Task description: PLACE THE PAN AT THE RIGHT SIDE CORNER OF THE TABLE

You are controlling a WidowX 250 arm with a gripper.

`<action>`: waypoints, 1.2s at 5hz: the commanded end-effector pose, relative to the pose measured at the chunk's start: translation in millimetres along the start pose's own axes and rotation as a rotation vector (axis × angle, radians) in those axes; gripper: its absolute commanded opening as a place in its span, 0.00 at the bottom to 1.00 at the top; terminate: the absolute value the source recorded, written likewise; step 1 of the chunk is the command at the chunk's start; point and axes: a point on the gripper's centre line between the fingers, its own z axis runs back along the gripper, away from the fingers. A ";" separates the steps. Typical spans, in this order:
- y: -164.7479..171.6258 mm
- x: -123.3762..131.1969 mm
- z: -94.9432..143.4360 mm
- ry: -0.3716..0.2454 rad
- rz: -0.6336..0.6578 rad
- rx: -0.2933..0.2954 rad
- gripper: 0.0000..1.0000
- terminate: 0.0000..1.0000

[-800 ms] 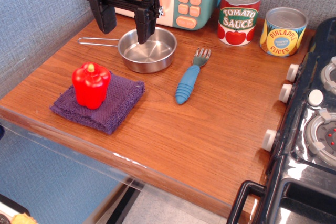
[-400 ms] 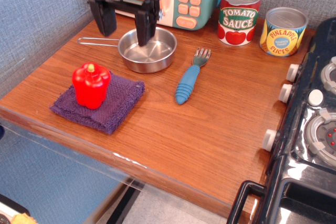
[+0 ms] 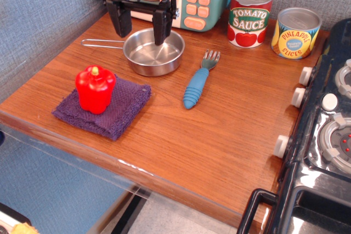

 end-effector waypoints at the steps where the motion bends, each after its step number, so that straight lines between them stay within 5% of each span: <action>1: -2.1 40.3 -6.9 -0.036 0.025 -0.006 1.00 0.00; 6: -11.4 63.1 -70.1 -0.005 0.095 0.042 1.00 0.00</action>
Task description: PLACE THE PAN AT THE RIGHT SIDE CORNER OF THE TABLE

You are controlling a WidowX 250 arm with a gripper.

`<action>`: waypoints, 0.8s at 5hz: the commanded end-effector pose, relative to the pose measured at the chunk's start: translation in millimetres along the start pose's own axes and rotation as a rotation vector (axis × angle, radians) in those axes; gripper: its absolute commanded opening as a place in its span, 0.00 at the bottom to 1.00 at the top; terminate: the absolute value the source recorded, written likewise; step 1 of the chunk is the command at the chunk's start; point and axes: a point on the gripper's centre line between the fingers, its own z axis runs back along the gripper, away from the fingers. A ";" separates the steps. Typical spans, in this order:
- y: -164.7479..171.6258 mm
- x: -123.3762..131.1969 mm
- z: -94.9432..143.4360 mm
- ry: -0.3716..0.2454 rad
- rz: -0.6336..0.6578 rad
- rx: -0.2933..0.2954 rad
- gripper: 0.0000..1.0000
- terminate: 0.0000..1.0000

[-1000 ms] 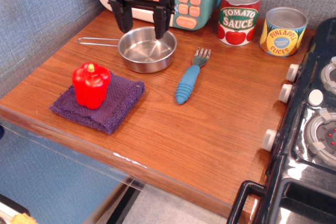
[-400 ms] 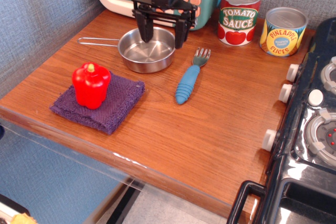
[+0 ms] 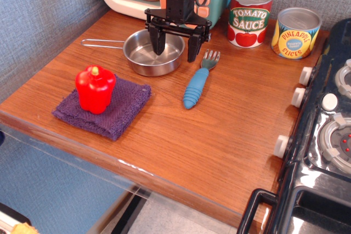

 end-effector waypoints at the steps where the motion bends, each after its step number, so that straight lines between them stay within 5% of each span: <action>1: 5.9 2.2 2.4 -0.031 0.052 -0.007 1.00 0.00; 2: 3.6 -1.8 -0.4 -0.025 0.048 -0.004 0.00 0.00; 4: 3.0 -8.7 3.2 -0.017 0.037 -0.003 0.00 0.00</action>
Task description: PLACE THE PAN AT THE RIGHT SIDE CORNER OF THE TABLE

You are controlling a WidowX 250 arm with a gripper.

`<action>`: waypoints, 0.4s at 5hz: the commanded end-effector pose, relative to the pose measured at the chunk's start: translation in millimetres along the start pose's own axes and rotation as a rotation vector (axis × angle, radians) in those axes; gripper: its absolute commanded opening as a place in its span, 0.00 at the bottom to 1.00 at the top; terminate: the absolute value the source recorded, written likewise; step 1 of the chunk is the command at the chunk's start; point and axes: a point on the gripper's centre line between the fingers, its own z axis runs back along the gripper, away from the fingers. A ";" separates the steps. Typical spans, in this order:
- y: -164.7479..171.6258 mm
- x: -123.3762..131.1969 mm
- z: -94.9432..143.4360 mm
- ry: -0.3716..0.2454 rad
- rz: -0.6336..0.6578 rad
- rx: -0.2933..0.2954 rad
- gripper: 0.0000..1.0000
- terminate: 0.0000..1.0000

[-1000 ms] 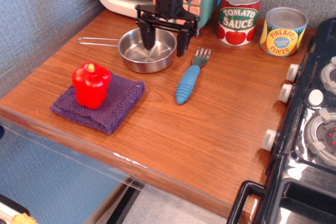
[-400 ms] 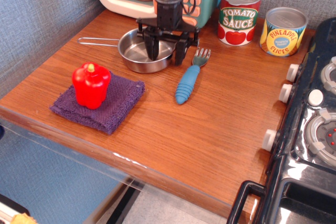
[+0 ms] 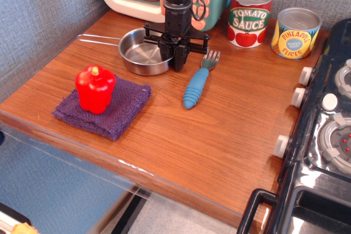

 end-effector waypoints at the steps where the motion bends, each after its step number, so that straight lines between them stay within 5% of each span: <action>1: 14.8 1.5 55.2 -0.109 -0.017 0.004 0.00 0.00; 2: 22.7 2.3 86.6 -0.182 -0.099 -0.031 0.00 0.00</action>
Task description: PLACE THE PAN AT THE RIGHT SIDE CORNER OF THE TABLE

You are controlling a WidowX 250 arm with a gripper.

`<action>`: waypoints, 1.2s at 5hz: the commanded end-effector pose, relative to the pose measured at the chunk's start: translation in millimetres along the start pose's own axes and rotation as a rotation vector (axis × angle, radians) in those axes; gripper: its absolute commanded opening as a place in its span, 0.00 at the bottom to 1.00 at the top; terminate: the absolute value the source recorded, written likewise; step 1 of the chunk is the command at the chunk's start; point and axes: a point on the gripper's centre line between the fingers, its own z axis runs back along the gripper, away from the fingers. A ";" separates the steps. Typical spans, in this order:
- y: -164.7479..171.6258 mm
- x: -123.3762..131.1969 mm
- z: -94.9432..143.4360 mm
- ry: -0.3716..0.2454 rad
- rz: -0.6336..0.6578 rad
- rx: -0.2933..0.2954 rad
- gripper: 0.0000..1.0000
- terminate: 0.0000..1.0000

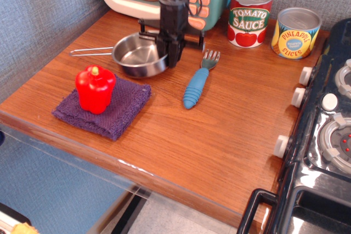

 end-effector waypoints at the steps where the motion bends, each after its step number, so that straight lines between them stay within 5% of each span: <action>1: -1.3 11.9 90.4 -0.217 -0.242 -0.086 0.00 0.00; 2: -46.7 -1.6 94.7 -0.209 -0.454 -0.156 0.00 0.00; 4: -132.3 -69.1 107.3 -0.261 -0.807 -0.188 0.00 0.00; 6: -142.6 -93.7 82.2 -0.198 -0.920 -0.141 0.00 0.00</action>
